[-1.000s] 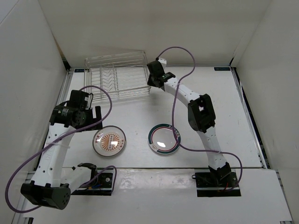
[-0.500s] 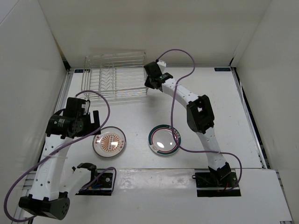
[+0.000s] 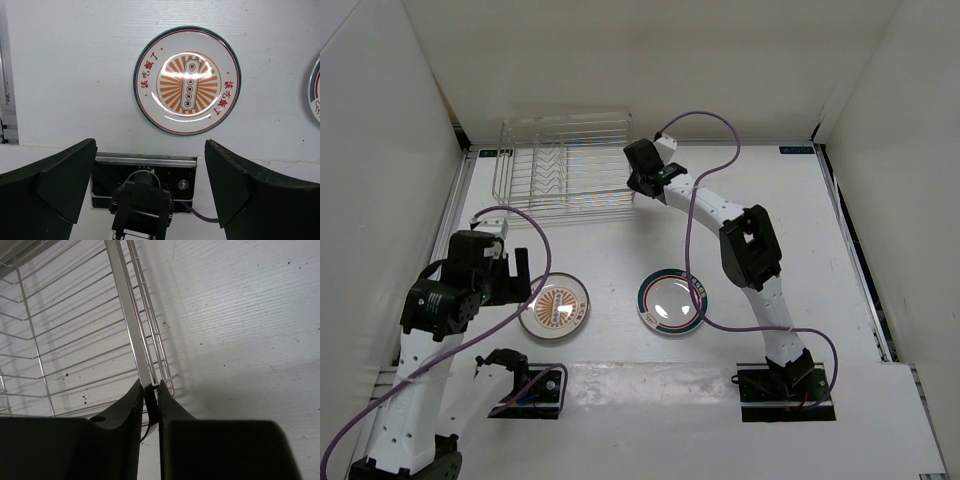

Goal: Unload the plates from the dish rack

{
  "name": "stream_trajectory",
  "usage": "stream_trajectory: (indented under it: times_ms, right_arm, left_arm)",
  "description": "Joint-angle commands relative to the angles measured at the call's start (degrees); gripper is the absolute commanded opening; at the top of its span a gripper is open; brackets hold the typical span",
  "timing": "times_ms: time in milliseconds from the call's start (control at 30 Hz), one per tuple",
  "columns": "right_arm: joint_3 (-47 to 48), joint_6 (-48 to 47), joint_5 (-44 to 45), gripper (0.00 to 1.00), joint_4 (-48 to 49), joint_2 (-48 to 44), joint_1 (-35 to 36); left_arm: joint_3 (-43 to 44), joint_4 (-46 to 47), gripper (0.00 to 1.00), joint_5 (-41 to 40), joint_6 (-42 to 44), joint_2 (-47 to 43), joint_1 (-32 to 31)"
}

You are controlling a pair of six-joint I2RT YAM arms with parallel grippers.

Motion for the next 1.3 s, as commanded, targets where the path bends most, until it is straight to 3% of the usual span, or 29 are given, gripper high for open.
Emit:
stream_trajectory:
  times_ms: [0,233,367,633,767,867,900,967,1000,1033,1133,1267]
  right_arm:
    - [-3.28,-0.18,-15.94,0.00,-22.75,-11.13,14.63]
    - [1.02,-9.58,-4.44,0.00,-22.13,-10.96,18.67]
    - [9.43,-15.39,3.82,0.00,-23.18,-7.10,19.73]
    - [9.37,-32.08,11.92,0.00,-15.19,-6.56,22.19]
    - [6.48,-30.43,12.97,0.00,-15.01,-8.76,22.72]
    - [-0.36,-22.54,13.59,0.01,-14.66,-12.01,22.28]
    - [-1.86,-21.64,13.68,0.26,-14.66,-13.75,22.19]
    - [-2.40,-20.76,14.73,0.52,-14.57,-15.95,22.02]
    - [-2.41,-20.75,14.99,0.52,-14.49,-16.40,22.02]
    - [-1.71,-20.93,15.08,0.64,-14.05,-16.93,21.84]
    - [-1.61,-21.63,15.08,0.74,-11.86,-20.09,20.53]
    - [-2.14,-20.93,9.14,0.77,-10.53,-21.60,15.71]
  left_arm:
    - [-0.21,-13.51,1.00,-1.54,-0.05,-1.80,-1.62]
    - [-0.30,-14.48,1.00,-3.47,-0.84,-4.79,-4.69]
    - [0.32,-15.01,1.00,-4.44,-0.93,-5.41,-6.19]
    - [0.49,-15.45,1.00,-5.58,-1.55,-6.11,-8.12]
    - [0.23,-15.27,1.00,-5.49,-1.63,-5.76,-8.56]
    - [-0.47,-14.66,1.00,-5.14,-1.90,-5.32,-8.65]
    - [-0.56,-14.57,1.00,-5.14,-1.99,-5.32,-8.74]
    - [-0.39,-14.13,1.00,-5.32,-1.81,-4.97,-8.74]
    - [-0.39,-14.31,1.00,-5.23,-1.90,-4.79,-8.91]
    - [-0.56,-14.22,1.00,-5.05,-1.99,-4.79,-8.91]
    - [-1.09,-14.13,1.00,-4.88,-2.07,-4.62,-8.91]
    - [-1.97,-13.69,1.00,-4.61,-2.51,-4.62,-8.91]
